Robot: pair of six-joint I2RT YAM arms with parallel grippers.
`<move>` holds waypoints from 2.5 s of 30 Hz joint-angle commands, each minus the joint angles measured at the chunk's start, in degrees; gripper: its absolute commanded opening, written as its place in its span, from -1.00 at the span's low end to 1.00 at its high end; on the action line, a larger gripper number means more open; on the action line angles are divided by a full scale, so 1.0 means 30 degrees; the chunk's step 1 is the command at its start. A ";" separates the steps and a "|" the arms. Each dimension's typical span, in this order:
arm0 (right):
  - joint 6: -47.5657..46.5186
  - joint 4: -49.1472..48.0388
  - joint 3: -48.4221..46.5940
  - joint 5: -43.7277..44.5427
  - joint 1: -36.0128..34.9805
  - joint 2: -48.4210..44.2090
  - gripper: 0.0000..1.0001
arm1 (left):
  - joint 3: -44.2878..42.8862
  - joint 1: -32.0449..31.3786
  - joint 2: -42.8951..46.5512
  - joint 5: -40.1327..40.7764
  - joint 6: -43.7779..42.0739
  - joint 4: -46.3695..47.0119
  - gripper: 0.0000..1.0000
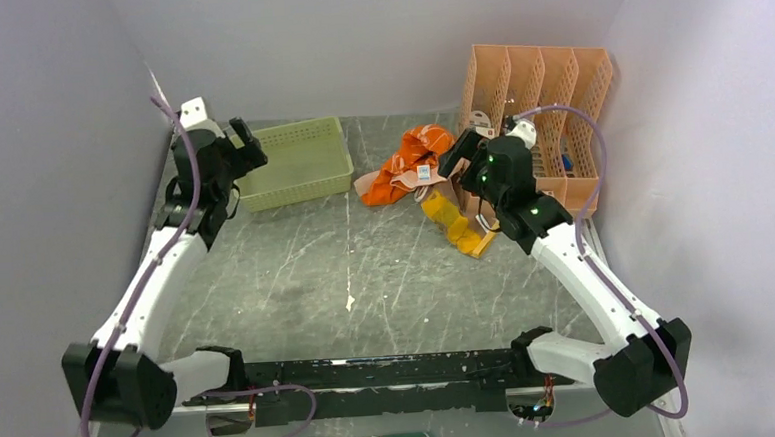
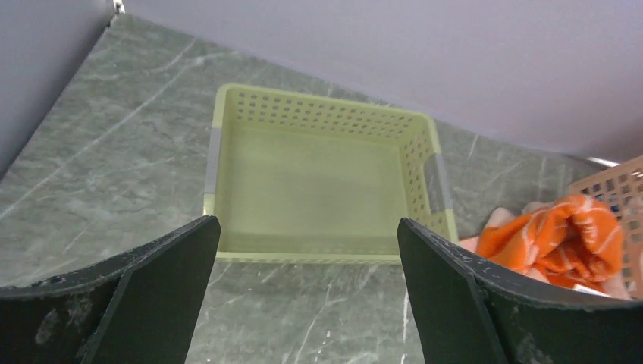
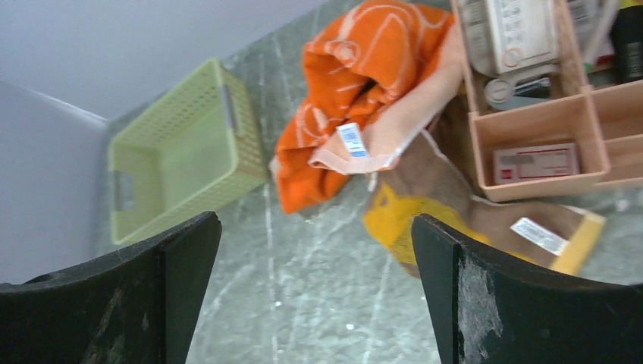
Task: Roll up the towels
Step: Pick up the towel at the center of the board, then move the bin to the corner of the board, then place the towel at the corner of the board.
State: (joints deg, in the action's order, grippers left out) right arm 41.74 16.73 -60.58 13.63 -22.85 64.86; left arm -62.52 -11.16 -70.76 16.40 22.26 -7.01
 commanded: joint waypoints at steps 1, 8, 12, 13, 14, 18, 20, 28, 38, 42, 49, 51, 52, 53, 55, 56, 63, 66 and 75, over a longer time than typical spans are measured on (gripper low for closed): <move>-0.2779 -0.1736 0.0393 0.1518 -0.0111 -0.1394 1.00 | -0.0061 -0.0068 0.2796 -0.0313 -0.0489 0.1227 1.00; -0.7497 -0.3201 0.0892 -0.1638 -0.0238 -0.0463 1.00 | -0.0295 0.0262 0.2450 -0.8318 -0.0502 0.0588 0.98; -0.9856 -0.0826 -0.3012 0.0349 -0.1505 0.4482 1.00 | -0.0092 0.0263 0.0977 -0.8895 -0.0380 -0.0605 0.79; -1.0230 -0.0816 -0.3678 0.0419 -0.1605 0.5549 1.00 | 0.0291 0.0251 0.0612 -0.8738 -0.0245 -0.0427 0.76; -1.0452 -0.0855 -0.4292 0.0340 -0.1611 0.6726 1.00 | 0.0551 0.0235 0.0019 -0.8587 -0.0173 -0.0295 0.69; -1.0754 -0.1461 -0.6548 0.0520 -0.1532 1.0683 1.00 | 0.0478 -0.1308 -0.0947 -0.5489 -0.0429 -0.0648 0.60; -1.0746 -0.1837 -0.7567 0.0165 -0.1443 1.2517 1.00 | 0.0147 -0.1882 -0.1511 -0.4512 -0.0505 -0.0844 0.64; -1.1760 -0.2272 -1.1512 0.0916 -0.1127 1.9440 0.99 | -0.2547 -0.2050 -0.5919 -0.5704 -0.0506 -0.0577 0.77; -1.0729 -0.3121 -0.9952 -0.2796 0.0196 1.6479 -1.00 | -1.1804 -0.3215 -1.5227 -0.6083 -0.1444 -0.2511 0.90; -1.0890 -0.2139 -0.9787 -0.3588 0.0207 1.2543 -1.00 | -1.5479 -0.3766 -1.8634 -0.4984 -0.1339 -0.4342 0.85; -1.0777 0.1011 -1.0832 -0.5253 0.0322 0.7021 -1.00 | -1.7613 -0.3847 -2.1503 -0.4714 -0.1685 -0.4786 0.08; -1.0652 0.1187 -0.9995 -0.5809 0.0322 0.5574 -1.00 | -1.7850 -0.3613 -2.1599 -0.4640 -0.2662 -0.5136 -0.08; -1.0611 0.1369 -0.9542 -0.6206 0.0322 0.5004 -1.00 | -1.7708 -0.3416 -2.1447 -0.4738 -0.3163 -0.5150 -0.21; -1.0474 0.1561 -0.9050 -0.6563 0.0322 0.4472 -1.00 | -1.7490 -0.3127 -2.1175 -0.5021 -0.3600 -0.5053 -0.59; -1.0164 0.1818 -0.7943 -0.8011 0.0308 0.3578 -1.00 | -1.6959 -0.2460 -2.0499 -0.5543 -0.4436 -0.4907 -0.82; -1.0074 0.1880 -0.7319 -0.8957 0.0265 0.3242 -1.00 | -1.6679 -0.1997 -2.0138 -0.5924 -0.4993 -0.4803 -0.82; -1.0352 0.2946 -0.5260 -1.2823 -0.3020 0.2481 -1.00 | -1.6371 -0.0450 -1.8916 -0.5689 -0.6396 -0.5502 -0.78; -1.0769 0.2955 -0.4633 -1.2550 -0.5081 0.2170 -1.00 | -1.6657 -0.0097 -1.8942 -0.4550 -0.5442 -0.5854 -0.78; -1.2991 0.1800 -0.2765 -0.7975 -0.4675 0.1361 0.94 | -1.5094 0.0547 -1.8191 -0.3219 -0.3282 -0.5315 -0.74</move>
State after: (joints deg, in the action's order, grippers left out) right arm 7.44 26.13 -69.63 -21.52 -39.40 70.85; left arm -108.81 -9.93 -128.40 3.42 9.85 -23.83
